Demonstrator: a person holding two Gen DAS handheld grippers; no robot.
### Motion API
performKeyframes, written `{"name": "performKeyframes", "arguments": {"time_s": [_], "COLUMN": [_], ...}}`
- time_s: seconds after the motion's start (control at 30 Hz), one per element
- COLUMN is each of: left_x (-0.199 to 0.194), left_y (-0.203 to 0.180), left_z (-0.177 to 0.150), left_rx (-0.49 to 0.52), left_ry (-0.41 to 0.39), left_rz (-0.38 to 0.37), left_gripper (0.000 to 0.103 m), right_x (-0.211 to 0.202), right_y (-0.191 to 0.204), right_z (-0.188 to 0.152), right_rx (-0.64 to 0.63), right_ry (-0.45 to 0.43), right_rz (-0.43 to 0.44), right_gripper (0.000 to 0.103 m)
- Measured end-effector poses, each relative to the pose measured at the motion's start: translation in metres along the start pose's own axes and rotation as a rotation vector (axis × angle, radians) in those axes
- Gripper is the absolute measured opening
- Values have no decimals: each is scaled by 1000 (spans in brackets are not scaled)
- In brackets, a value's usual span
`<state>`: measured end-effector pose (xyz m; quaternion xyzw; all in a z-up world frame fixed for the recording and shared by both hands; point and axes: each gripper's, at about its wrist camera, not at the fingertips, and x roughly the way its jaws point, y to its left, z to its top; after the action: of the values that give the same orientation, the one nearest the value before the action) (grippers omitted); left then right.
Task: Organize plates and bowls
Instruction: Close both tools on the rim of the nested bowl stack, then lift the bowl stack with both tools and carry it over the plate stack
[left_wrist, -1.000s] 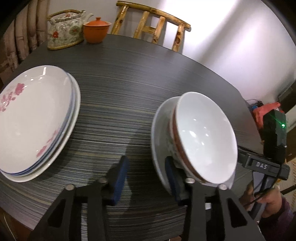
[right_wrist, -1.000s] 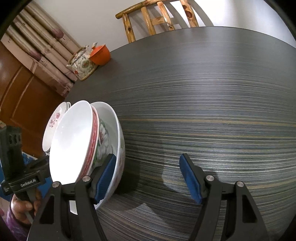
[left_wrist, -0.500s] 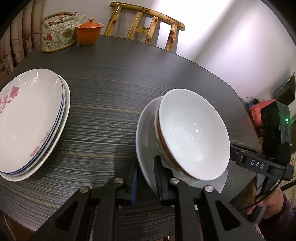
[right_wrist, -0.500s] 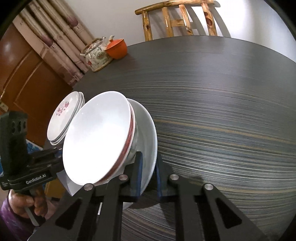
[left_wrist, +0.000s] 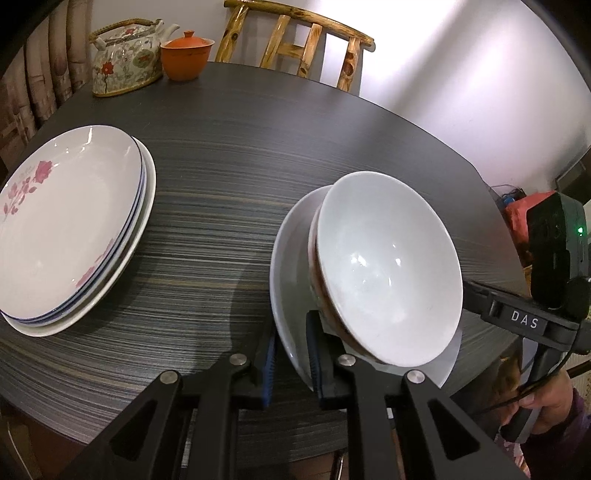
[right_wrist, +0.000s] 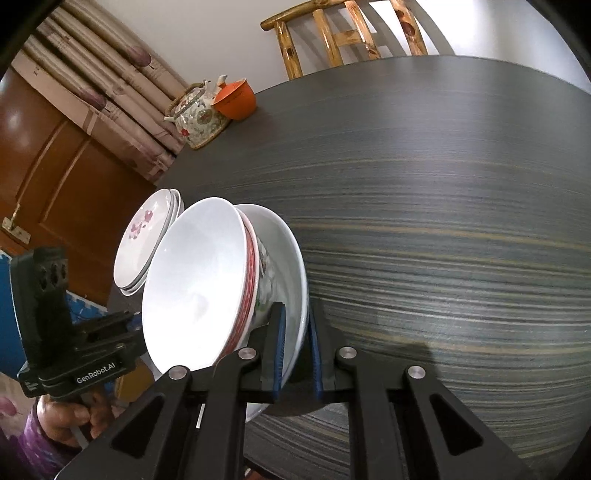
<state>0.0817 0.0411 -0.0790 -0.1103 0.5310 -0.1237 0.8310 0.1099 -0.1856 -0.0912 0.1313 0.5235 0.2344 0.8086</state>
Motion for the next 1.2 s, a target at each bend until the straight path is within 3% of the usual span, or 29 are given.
{"name": "performKeyframes", "arguments": {"time_s": [0.17, 0.27, 0.4, 0.53, 1.2], "left_x": [1, 3, 4, 2, -5], "left_y": [3, 10, 14, 10, 17], "left_z": [1, 1, -1, -4, -9], "left_rx": [-14, -30, -34, -16, -57], "left_ry": [9, 16, 4, -13, -15], "left_rz": [-10, -13, -30, -38, 4], "left_gripper": [16, 24, 25, 14, 9], "right_x": [3, 3, 2, 8, 7], "right_y": [-2, -8, -9, -9, 3], "right_z": [0, 2, 10, 12, -2], "right_rx": [11, 47, 43, 33, 28], "right_ry": [23, 35, 22, 38, 27], "right_rz": [11, 46, 39, 35, 56], "right_gripper": [13, 14, 14, 9, 11]}}
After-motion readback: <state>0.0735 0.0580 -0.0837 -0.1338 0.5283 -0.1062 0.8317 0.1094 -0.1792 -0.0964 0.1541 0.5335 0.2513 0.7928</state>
